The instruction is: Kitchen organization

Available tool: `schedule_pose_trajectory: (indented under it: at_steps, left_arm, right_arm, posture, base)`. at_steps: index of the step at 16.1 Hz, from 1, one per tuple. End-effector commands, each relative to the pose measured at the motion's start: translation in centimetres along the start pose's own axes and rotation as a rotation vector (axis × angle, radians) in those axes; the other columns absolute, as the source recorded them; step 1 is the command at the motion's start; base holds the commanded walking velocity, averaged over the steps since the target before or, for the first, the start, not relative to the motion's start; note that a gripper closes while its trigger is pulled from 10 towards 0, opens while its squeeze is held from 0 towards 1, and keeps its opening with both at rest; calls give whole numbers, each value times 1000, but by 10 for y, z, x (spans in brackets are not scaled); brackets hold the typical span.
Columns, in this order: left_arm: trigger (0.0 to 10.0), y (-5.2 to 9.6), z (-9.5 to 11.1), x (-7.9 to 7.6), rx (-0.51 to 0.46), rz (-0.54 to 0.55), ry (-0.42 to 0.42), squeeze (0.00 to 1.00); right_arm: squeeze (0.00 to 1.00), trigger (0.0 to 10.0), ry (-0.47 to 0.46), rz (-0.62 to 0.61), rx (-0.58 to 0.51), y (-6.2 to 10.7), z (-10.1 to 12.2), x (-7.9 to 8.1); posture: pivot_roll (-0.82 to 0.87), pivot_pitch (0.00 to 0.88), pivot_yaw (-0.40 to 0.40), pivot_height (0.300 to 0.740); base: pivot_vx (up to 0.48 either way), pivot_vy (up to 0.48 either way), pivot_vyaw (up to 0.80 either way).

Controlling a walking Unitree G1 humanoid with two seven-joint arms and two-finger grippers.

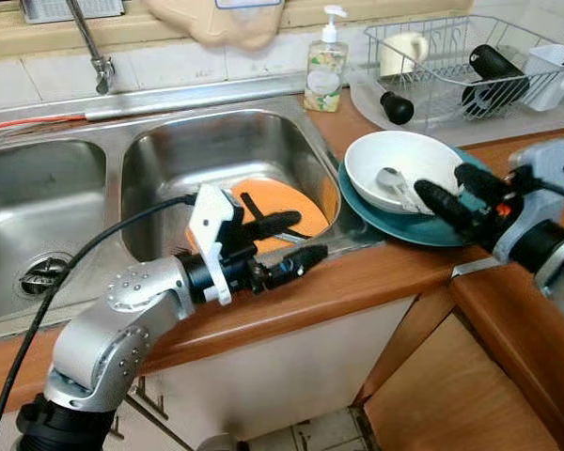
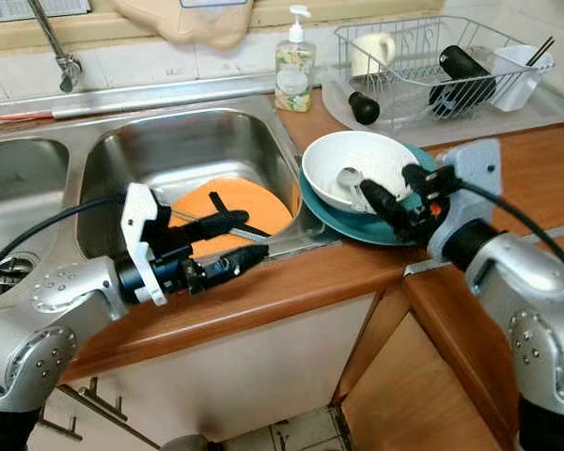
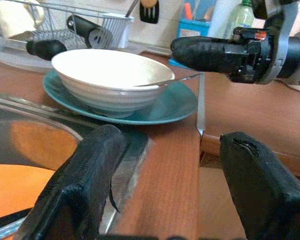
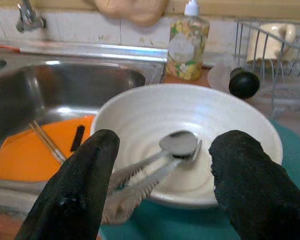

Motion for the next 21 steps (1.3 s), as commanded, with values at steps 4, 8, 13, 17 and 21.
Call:
schedule_pose_trajectory:
  at_steps: [4,8,13,17,21]
  left_arm:
    - [10000,0,-1,-3,9,-4,3,0]
    - [10000,1,0,-2,5,12,6,0]
    - [10000,2,1,1,8,17,4,0]
    - [10000,2,0,-1,10,6,8,0]
    - [10000,2,0,-3,12,-7,10,0]
  right_arm:
    - [0,10000,40,-49,51,0,-9,-6]
    - [0,10000,43,-134,23,1,-1,-22]
    - [0,10000,30,-142,-38,12,16,-30]
    - [0,10000,-4,-26,-57,15,18,-9]
    - [0,10000,1,24,6,17,4,3]
  posture:
    - [-115,0,46,740]
    - [-108,0,36,740]
    - [-109,0,43,740]
    - [-115,0,46,740]
    - [-116,0,47,740]
  base:
    - [0,0,0]
    - [0,0,0]
    - [0,0,0]
    - [0,0,0]
    - [0,0,0]
Point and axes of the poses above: a point about 5 cm out from each wrist's last joint towards the gripper, its own y axis pointing back from the gripper into the wrist, its own z axis along the axis of the wrist's last joint, x = y × z, the point moved 6 cm from there along -y, pointing out of the wrist towards the gripper, and after that the axes turned 8 degrees about -y, right-handed, at the moved point
